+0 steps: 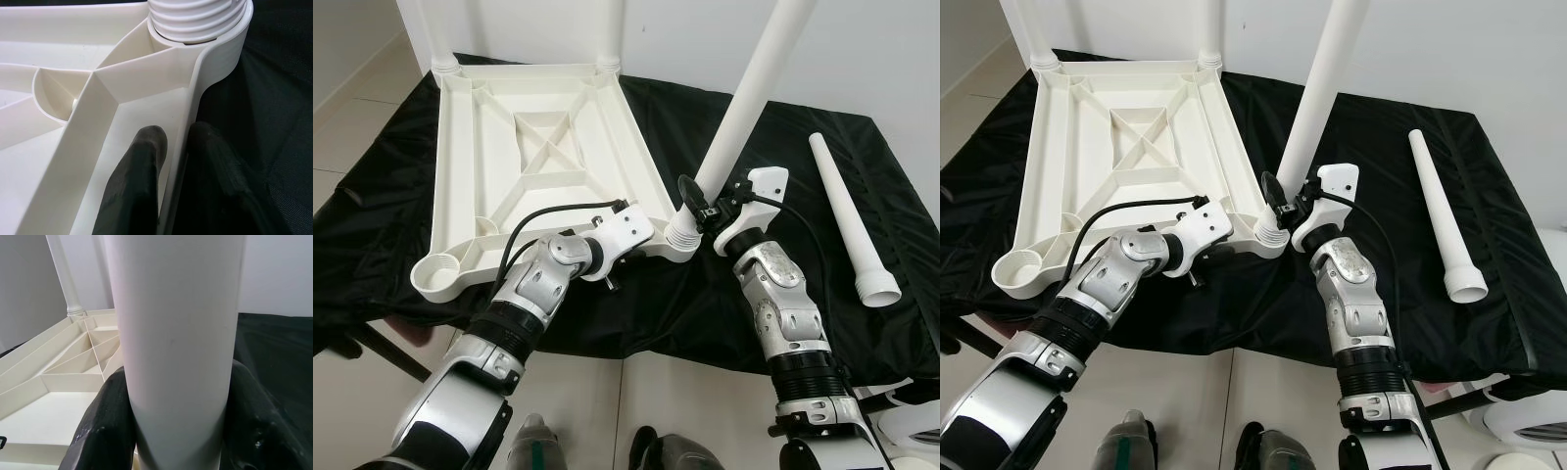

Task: Building children table

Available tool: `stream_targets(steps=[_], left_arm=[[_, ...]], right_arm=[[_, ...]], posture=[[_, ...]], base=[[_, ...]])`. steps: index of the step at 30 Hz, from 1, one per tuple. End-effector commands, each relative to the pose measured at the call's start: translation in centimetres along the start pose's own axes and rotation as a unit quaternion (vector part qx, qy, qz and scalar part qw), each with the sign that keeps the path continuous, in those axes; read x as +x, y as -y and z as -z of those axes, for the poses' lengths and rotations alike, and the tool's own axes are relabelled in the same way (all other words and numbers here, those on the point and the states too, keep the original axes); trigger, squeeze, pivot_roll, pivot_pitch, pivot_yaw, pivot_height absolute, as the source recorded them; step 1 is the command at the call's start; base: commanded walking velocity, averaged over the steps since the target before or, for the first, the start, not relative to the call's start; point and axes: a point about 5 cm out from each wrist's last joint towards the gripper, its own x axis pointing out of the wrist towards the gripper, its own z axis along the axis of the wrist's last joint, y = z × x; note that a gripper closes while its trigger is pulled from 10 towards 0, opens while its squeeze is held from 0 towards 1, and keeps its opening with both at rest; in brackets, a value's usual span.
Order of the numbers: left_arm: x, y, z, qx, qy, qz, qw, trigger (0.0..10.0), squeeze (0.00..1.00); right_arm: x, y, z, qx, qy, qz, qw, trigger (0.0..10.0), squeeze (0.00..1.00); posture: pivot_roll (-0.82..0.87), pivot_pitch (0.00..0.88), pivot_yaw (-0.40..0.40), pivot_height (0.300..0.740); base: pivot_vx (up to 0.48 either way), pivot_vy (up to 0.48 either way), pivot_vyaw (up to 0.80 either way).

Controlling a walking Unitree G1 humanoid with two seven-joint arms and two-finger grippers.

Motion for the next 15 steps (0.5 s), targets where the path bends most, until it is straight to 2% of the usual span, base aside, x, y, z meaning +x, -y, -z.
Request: stream_targets(steps=[1,4,6,7,9,10,15], left_arm=[[-0.2,-0.7,-2.8,0.03,0.049,-0.025,0.998,10.0,0.0],[-0.3,-0.8,-2.8,0.031,0.05,-0.026,0.998,10.0,0.0],[-0.3,-0.8,-2.8,0.031,0.05,-0.026,0.998,10.0,0.0],[-0.3,-0.9,-2.9,0.031,0.051,-0.026,0.998,10.0,0.0],[-0.3,-0.9,-2.9,0.031,0.051,-0.026,0.998,10.0,0.0],[-0.4,-0.9,-3.0,0.031,0.053,-0.026,0.998,10.0,0.0],[-0.6,-1.1,-3.5,0.031,0.061,-0.024,0.997,10.0,0.0]], right_arm=[[-0.1,-0.2,1.4,0.009,-0.035,-0.001,0.999,10.0,0.0],[0.4,-0.3,-0.3,0.017,0.0,-0.003,1.0,10.0,0.0],[0.4,-0.3,-0.3,0.017,0.0,-0.003,1.0,10.0,0.0],[0.7,-0.4,-1.3,0.018,0.019,-0.005,1.0,10.0,0.0],[0.7,-0.4,-1.3,0.018,0.019,-0.005,1.0,10.0,0.0],[1.0,-0.5,-2.4,0.018,0.038,-0.008,0.999,10.0,0.0],[1.5,-0.4,-4.6,0.015,0.076,-0.01,0.997,10.0,0.0]], posture=[[0.08,0.036,-0.095,0.74],[0.08,0.036,-0.094,0.74],[0.08,0.036,-0.094,0.74],[0.08,0.035,-0.092,0.74],[0.08,0.035,-0.092,0.74],[0.08,0.034,-0.092,0.74],[0.08,0.031,-0.091,0.74]], base=[[0.0,0.0,0.0],[0.0,0.0,0.0],[0.0,0.0,0.0],[0.0,0.0,0.0],[0.0,0.0,0.0],[0.0,0.0,0.0],[0.0,0.0,0.0]])
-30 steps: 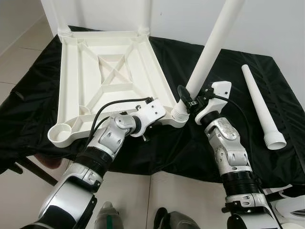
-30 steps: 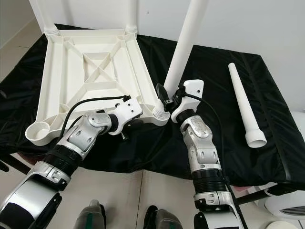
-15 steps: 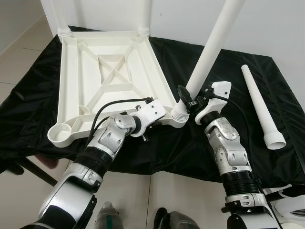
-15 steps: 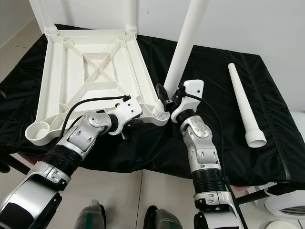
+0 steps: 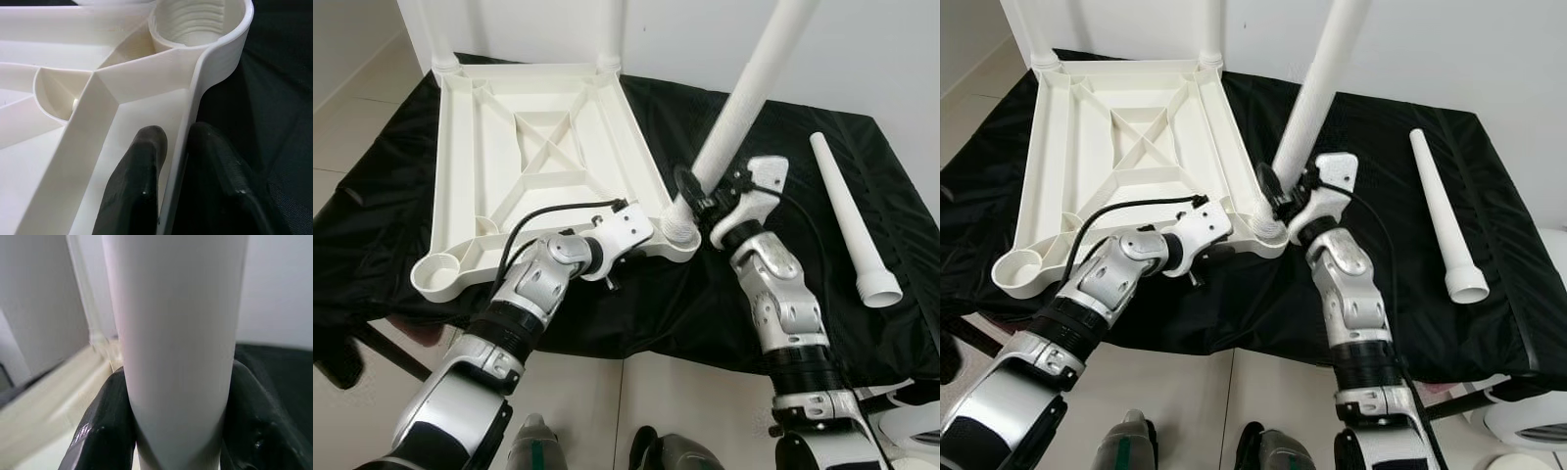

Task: Building children table

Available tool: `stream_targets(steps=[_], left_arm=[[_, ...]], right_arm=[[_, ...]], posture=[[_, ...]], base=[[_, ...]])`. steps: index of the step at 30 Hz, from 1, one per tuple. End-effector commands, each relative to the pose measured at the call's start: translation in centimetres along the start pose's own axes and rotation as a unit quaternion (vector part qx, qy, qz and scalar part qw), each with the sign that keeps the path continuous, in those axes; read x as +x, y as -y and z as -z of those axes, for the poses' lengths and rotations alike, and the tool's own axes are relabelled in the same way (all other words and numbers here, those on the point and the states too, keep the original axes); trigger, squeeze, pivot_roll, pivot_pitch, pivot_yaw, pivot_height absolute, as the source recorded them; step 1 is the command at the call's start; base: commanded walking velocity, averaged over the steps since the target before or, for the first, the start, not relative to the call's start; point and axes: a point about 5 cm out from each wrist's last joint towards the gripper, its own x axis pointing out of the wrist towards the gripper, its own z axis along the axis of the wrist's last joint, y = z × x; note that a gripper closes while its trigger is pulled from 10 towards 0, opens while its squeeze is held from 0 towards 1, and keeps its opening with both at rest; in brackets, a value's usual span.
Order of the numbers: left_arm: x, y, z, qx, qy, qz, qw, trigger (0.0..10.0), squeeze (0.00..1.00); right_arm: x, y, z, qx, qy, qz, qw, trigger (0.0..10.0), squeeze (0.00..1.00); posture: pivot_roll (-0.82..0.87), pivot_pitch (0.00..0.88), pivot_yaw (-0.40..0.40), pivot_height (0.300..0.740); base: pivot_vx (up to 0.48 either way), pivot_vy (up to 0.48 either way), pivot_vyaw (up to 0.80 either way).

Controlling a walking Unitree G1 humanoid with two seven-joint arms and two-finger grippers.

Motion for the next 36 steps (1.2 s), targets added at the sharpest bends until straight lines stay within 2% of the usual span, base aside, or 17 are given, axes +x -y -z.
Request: stream_targets(steps=[1,2,4,5,12,13,14,21,27,31,34,35,36], left_arm=[[-0.5,-1.1,-3.2,0.034,0.054,-0.024,0.998,10.0,0.0],[-0.6,-1.2,-3.4,0.032,0.059,-0.024,0.997,10.0,0.39],[-0.7,-1.3,-3.5,0.03,0.062,-0.023,0.997,10.0,0.39],[-0.8,-1.4,-3.6,0.021,0.065,-0.024,0.997,10.0,1.0],[-1.2,-1.8,-4.3,0.025,0.075,-0.027,0.997,10.0,1.0],[-1.4,-1.8,-4.7,0.03,0.082,-0.022,0.996,10.0,0.73],[-1.7,-1.7,-5.2,0.032,0.092,-0.015,0.995,10.0,0.0],[-2.4,-1.7,-6.5,0.019,0.131,-0.005,0.991,10.0,0.0],[-3.2,-3.2,-7.3,0.001,0.176,-0.076,0.982,10.0,0.0],[-4.8,-5.8,-7.5,-0.075,0.218,-0.177,0.957,10.0,0.0],[-5.5,-6.8,-7.3,-0.094,0.22,-0.221,0.946,10.0,0.0],[-5.5,-6.8,-7.3,-0.094,0.22,-0.221,0.946,10.0,0.0],[-5.8,-7.3,-7.1,-0.113,0.221,-0.239,0.939,10.0,0.0]], right_arm=[[0.0,0.5,-0.9,0.0,0.016,0.008,1.0,10.0,0.0],[0.2,0.4,-1.4,0.001,0.025,0.006,1.0,10.0,0.0],[0.2,0.4,-1.6,0.002,0.03,0.005,1.0,10.0,0.0],[0.3,0.4,-1.8,0.003,0.033,0.004,0.999,10.0,0.0],[0.3,0.5,-1.6,0.0,0.029,0.006,1.0,10.0,0.0],[0.3,0.6,-1.4,-0.001,0.024,0.008,1.0,10.0,0.0],[0.2,0.6,-1.1,-0.001,0.02,0.01,1.0,10.0,0.0],[0.1,1.0,-0.7,0.0,0.011,0.02,1.0,10.0,0.0],[-0.1,1.8,-0.4,-0.007,0.012,0.047,0.999,10.0,0.0],[-0.4,3.6,-0.6,-0.022,0.023,0.102,0.994,10.0,0.0],[-0.5,4.1,-0.7,-0.03,0.026,0.121,0.992,10.0,0.0],[-0.5,4.1,-0.7,-0.03,0.026,0.121,0.992,10.0,0.0],[-0.5,4.5,-0.7,-0.035,0.025,0.134,0.99,10.0,0.0]], posture=[[0.08,0.031,-0.091,0.74],[0.08,0.031,-0.091,0.74],[0.08,0.03,-0.091,0.74],[0.08,0.03,-0.091,0.74],[0.08,0.03,-0.09,0.74],[0.08,0.03,-0.089,0.74],[0.08,0.03,-0.088,0.74],[0.08,0.029,-0.087,0.74],[0.08,0.026,-0.084,0.74],[0.08,0.024,-0.085,0.74],[0.08,0.022,-0.084,0.74],[0.08,0.022,-0.084,0.74],[0.08,0.022,-0.086,0.74]], base=[[0.0,0.0,0.0],[0.0,0.0,0.0],[0.0,0.0,0.0],[0.0,0.0,0.0],[0.0,0.0,0.0],[0.0,0.0,0.0],[0.0,0.0,0.0],[0.0,0.0,0.0],[0.0,0.0,0.0],[0.0,0.0,0.0],[0.0,0.0,0.0],[0.0,0.0,0.0],[0.0,0.0,0.0]])
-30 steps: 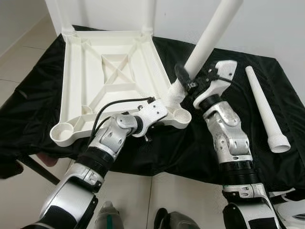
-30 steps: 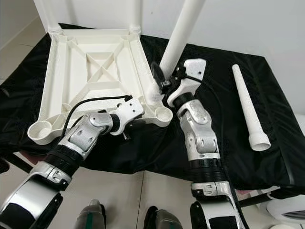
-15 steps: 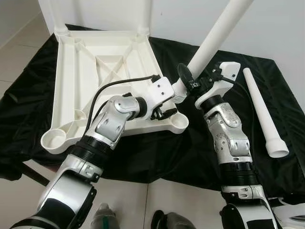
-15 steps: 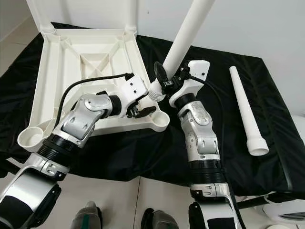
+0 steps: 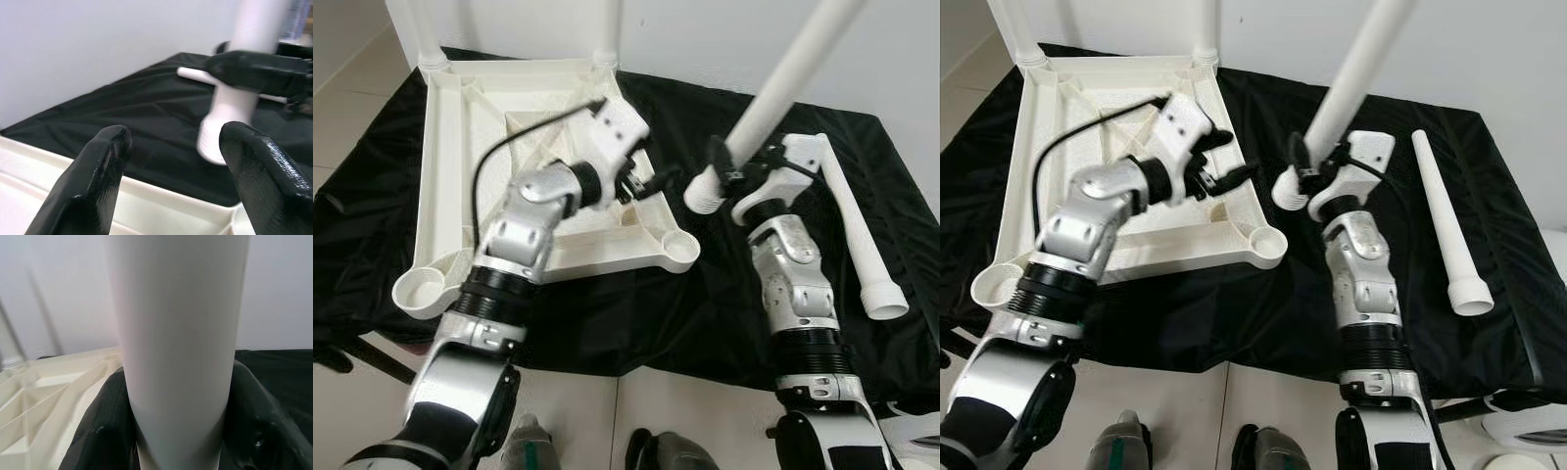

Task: Building children table

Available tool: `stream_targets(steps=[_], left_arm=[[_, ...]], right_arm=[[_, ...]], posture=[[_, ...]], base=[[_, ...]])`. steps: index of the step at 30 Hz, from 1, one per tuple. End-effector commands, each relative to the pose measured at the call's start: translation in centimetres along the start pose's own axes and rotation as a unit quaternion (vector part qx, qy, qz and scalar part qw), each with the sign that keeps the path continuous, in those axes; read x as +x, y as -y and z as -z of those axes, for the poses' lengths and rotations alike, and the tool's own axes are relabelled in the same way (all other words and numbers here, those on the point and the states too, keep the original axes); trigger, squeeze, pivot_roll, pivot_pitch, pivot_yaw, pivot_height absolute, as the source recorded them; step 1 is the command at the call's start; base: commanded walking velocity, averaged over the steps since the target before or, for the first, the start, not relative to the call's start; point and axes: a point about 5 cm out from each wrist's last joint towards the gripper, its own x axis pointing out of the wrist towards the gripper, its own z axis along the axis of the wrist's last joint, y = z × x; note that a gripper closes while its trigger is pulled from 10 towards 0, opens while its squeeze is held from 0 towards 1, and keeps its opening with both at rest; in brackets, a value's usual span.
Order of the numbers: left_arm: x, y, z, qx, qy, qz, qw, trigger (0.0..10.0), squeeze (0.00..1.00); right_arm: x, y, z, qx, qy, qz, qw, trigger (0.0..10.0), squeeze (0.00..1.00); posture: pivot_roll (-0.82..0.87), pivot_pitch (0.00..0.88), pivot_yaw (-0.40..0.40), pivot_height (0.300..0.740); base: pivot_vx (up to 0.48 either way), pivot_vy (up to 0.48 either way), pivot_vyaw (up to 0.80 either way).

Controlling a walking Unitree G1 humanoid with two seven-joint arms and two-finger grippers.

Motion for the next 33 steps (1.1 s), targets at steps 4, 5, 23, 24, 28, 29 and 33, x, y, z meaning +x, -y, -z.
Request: stream_targets(steps=[4,5,23,24,28,29,33], left_arm=[[-1.4,-3.9,0.5,-0.058,0.003,-0.258,0.964,10.0,0.0],[-1.4,-3.9,0.5,-0.058,0.003,-0.258,0.964,10.0,0.0],[-6.1,-7.0,4.8,-0.108,-0.033,-0.455,0.883,10.0,0.0],[-6.1,-7.0,4.8,-0.108,-0.033,-0.455,0.883,10.0,0.0],[-6.3,-6.6,5.1,-0.111,-0.021,-0.456,0.883,10.0,0.0],[-6.4,-6.5,4.8,-0.098,-0.011,-0.456,0.885,10.0,0.0],[-6.4,-6.1,4.4,-0.075,-0.002,-0.451,0.889,10.0,0.0]], right_arm=[[0.5,1.4,-0.3,-0.023,0.008,0.05,0.998,10.0,0.0],[0.5,1.4,-0.3,-0.023,0.008,0.05,0.998,10.0,0.0],[0.7,1.0,0.8,-0.042,0.008,0.08,0.996,10.0,0.0],[0.7,1.0,0.8,-0.042,0.008,0.08,0.996,10.0,0.0],[0.8,0.1,1.0,-0.038,0.014,0.056,0.998,10.0,0.0],[0.8,0.0,1.0,-0.037,0.019,0.055,0.998,10.0,0.0],[0.5,0.2,1.0,-0.035,0.024,0.06,0.997,10.0,0.0]], posture=[[0.09,0.02,-0.089,0.74],[0.09,0.02,-0.089,0.74],[0.07,0.0,-0.131,0.74],[0.07,0.0,-0.131,0.74],[0.07,0.0,-0.129,0.74],[0.08,0.0,-0.116,0.74],[0.09,0.0,-0.098,0.74]], base=[[0.0,0.0,0.0],[0.0,0.0,0.0],[0.0,0.0,0.0],[0.0,0.0,0.0],[0.0,0.0,0.0],[0.0,0.0,0.0],[0.0,0.0,0.0]])
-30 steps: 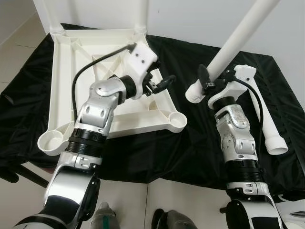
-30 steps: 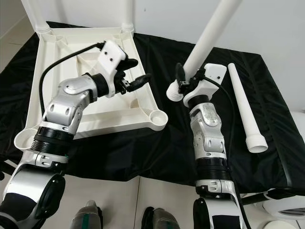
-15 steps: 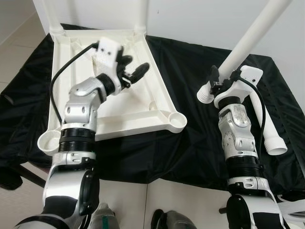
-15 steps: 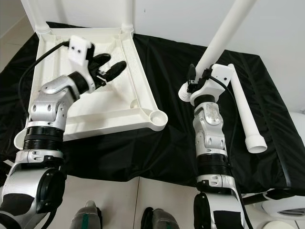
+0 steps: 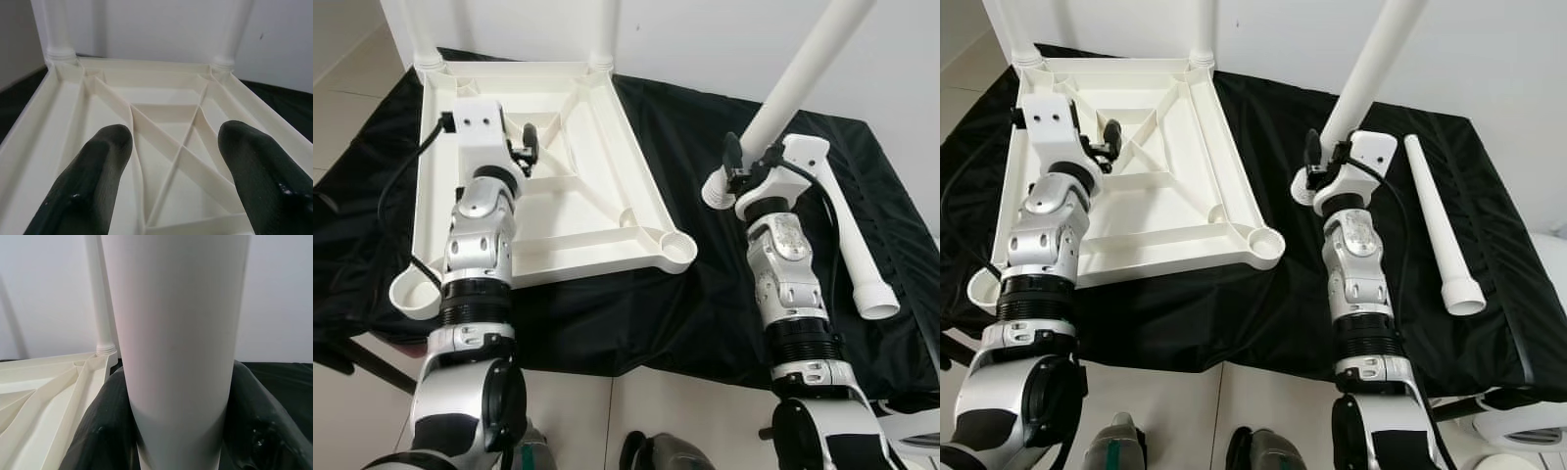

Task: Building children table

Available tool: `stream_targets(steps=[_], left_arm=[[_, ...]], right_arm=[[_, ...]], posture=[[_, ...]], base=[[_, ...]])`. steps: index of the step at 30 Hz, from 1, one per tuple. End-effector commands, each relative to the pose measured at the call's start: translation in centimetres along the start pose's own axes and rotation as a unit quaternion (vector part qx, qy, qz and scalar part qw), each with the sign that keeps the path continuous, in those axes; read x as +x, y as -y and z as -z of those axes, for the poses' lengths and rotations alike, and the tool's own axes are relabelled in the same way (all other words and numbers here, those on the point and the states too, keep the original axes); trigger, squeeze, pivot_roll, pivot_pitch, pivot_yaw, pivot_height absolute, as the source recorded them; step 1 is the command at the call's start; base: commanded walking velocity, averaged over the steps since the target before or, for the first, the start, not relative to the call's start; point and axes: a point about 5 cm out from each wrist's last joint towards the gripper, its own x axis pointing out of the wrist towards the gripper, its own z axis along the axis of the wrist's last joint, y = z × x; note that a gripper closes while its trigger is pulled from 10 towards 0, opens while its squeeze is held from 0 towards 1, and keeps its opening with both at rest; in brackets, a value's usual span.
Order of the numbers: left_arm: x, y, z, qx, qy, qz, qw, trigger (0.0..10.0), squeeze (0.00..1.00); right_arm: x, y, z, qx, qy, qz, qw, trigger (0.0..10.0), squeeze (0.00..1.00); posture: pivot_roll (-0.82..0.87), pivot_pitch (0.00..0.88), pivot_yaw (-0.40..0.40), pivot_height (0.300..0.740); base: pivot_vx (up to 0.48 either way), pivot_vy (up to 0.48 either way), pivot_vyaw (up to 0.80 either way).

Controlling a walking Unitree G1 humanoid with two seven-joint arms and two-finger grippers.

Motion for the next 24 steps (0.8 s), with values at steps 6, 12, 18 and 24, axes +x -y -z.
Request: stream_targets(steps=[6,12,18,24], left_arm=[[-1.1,1.4,0.0,0.051,0.034,0.021,0.998,10.0,0.0],[-2.0,2.6,0.7,0.028,0.038,0.037,0.998,10.0,0.0],[-2.2,4.0,0.6,0.033,0.05,0.069,0.996,10.0,0.0],[-2.4,4.1,0.7,0.029,0.053,0.074,0.995,10.0,0.0]], right_arm=[[-0.7,0.7,0.1,-0.014,0.015,0.015,1.0,10.0,0.0],[-1.7,0.5,0.6,-0.034,0.013,0.012,0.999,10.0,0.0],[-1.9,0.0,0.9,-0.037,0.013,0.003,0.999,10.0,0.0],[-1.7,-0.3,0.9,-0.039,0.015,0.001,0.999,10.0,0.0]], posture=[[0.07,0.0,-0.069,0.74],[0.05,0.0,-0.063,0.74],[0.05,0.0,-0.066,0.74],[0.06,0.0,-0.063,0.74]], base=[[0.0,0.0,0.0],[0.0,0.0,0.0],[0.0,0.0,0.0],[0.0,0.0,0.0]])
